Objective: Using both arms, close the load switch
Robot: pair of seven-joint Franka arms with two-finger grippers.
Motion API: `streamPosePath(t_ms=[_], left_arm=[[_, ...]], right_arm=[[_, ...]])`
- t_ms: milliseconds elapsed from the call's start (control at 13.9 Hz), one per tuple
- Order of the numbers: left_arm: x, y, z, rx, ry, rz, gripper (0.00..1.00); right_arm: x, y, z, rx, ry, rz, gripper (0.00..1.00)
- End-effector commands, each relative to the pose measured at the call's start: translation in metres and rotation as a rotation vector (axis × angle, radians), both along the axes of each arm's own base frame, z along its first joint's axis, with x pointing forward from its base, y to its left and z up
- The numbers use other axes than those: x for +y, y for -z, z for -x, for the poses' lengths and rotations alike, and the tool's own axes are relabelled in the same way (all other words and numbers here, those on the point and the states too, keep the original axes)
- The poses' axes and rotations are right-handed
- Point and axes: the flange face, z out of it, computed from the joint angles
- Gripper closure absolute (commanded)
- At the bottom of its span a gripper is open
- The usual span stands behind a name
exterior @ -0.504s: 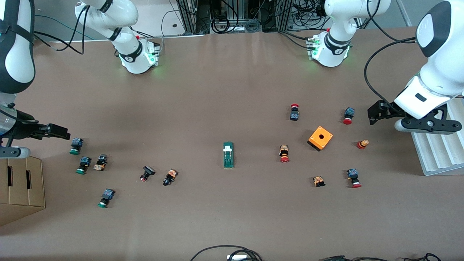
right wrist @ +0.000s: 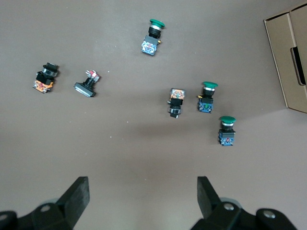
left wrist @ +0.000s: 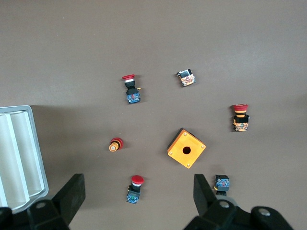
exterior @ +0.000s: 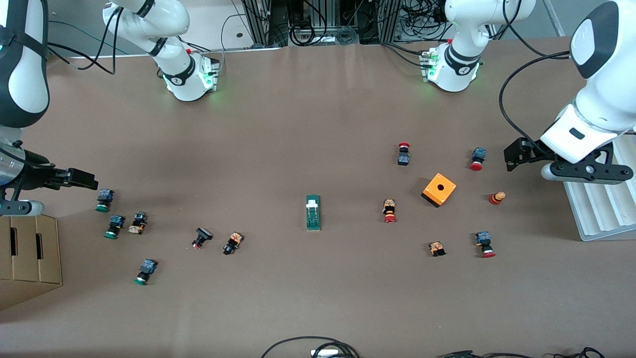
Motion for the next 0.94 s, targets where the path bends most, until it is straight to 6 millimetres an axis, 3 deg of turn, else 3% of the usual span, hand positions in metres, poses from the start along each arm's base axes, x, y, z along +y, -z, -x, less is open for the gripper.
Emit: streamPosePath(t_ms=[0, 360, 432, 720, 864], left_arm=[[0.000, -0.004, -0.003, -0.009, 0.006, 0.004, 0.00], [0.000, 0.002, -0.002, 0.008, 0.003, 0.002, 0.00], [-0.001, 0.003, -0.001, 0.017, -0.002, 0.003, 0.00], [-0.016, 0.006, 0.001, 0.025, -0.055, 0.019, 0.00], [-0.037, 0.007, 0.003, 0.022, -0.082, 0.021, 0.00]], right_arm=[[0.000, -0.006, 0.004, -0.006, 0.011, -0.042, 0.00], [0.008, 0.003, -0.003, -0.004, -0.024, -0.048, 0.00], [0.015, 0.005, -0.007, -0.013, -0.059, -0.056, 0.00], [0.080, 0.010, -0.023, -0.088, -0.153, -0.075, 0.00], [0.081, 0.018, -0.032, -0.116, -0.161, -0.074, 0.00]])
